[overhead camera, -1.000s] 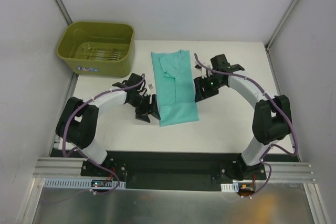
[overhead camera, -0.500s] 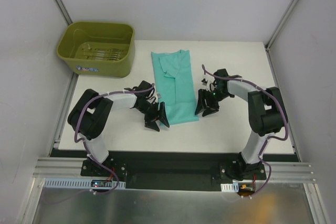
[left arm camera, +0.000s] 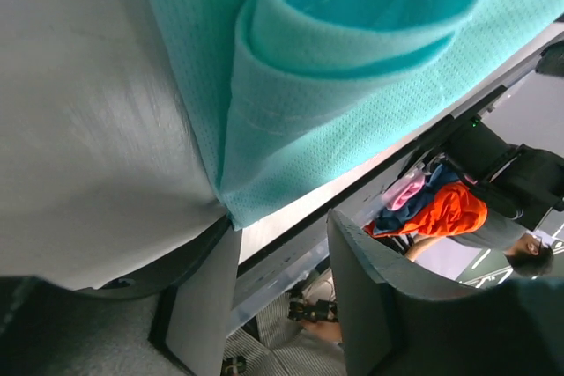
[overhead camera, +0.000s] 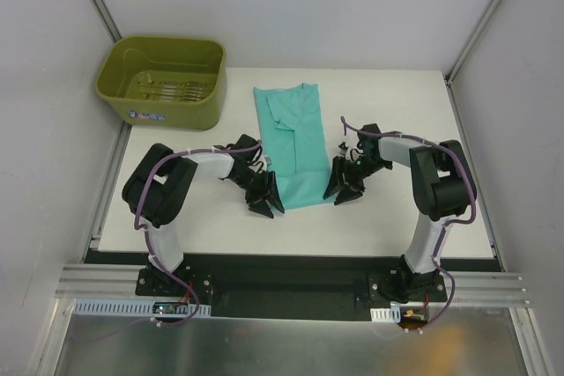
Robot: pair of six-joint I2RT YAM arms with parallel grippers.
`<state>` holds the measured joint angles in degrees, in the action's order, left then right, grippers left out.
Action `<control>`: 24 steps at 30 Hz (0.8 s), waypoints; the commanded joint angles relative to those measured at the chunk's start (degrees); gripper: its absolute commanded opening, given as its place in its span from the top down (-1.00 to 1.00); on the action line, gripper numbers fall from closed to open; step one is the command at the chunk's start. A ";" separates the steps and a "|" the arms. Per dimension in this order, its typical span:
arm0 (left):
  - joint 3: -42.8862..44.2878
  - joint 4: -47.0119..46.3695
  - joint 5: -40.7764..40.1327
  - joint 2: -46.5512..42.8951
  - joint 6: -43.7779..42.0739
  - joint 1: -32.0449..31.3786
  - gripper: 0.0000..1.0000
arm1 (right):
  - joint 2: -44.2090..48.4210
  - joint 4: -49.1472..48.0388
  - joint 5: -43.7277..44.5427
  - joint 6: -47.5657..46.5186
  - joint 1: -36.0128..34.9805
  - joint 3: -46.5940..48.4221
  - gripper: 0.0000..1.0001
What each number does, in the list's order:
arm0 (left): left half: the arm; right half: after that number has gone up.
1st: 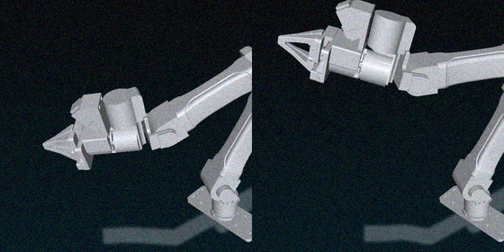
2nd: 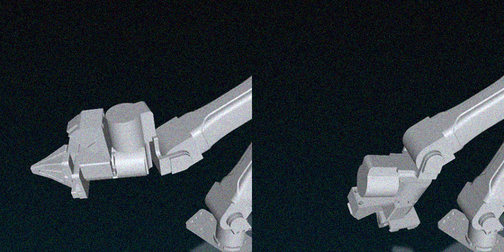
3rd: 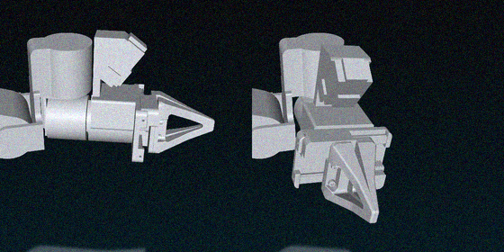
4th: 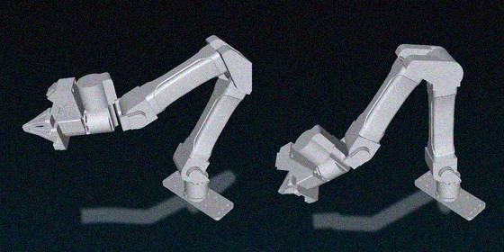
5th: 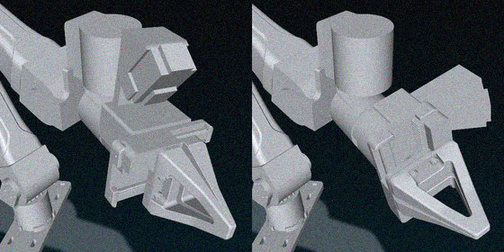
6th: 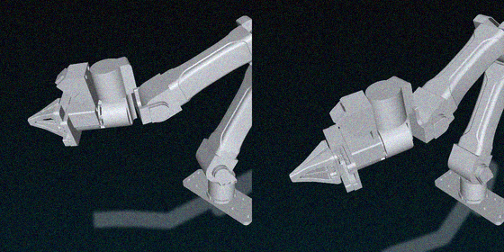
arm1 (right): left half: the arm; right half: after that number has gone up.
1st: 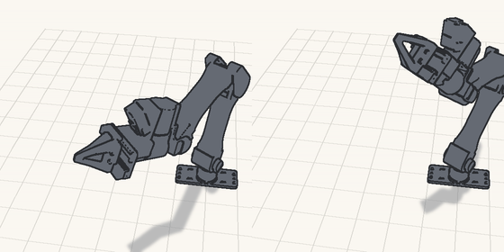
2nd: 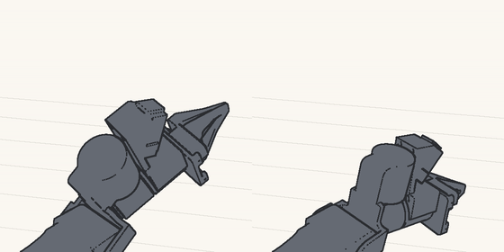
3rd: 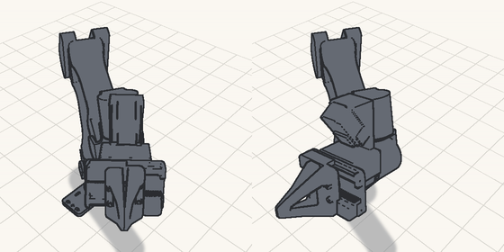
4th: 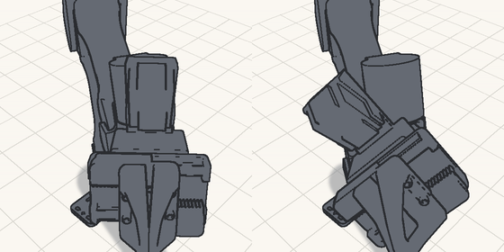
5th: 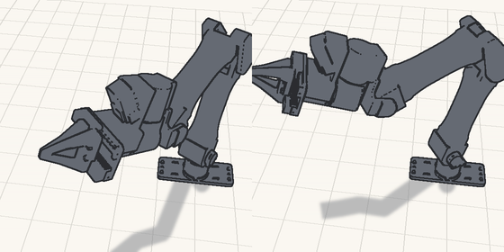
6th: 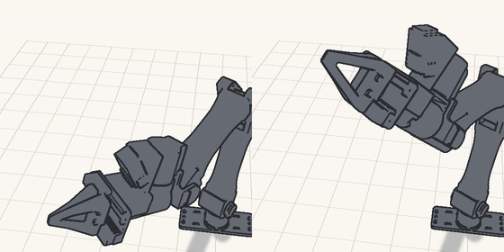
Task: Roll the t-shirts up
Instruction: Roll the T-shirt to the center of the board.
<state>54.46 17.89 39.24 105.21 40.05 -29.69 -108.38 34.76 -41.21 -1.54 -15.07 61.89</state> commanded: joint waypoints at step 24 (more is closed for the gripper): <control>2.94 3.38 -5.59 -3.34 -5.60 -0.28 1.00 | 1.93 -7.08 -3.17 -0.04 5.14 -4.85 0.99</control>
<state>56.42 18.72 36.36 106.17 37.04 -29.69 -110.19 29.80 -45.67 1.19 -10.26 57.52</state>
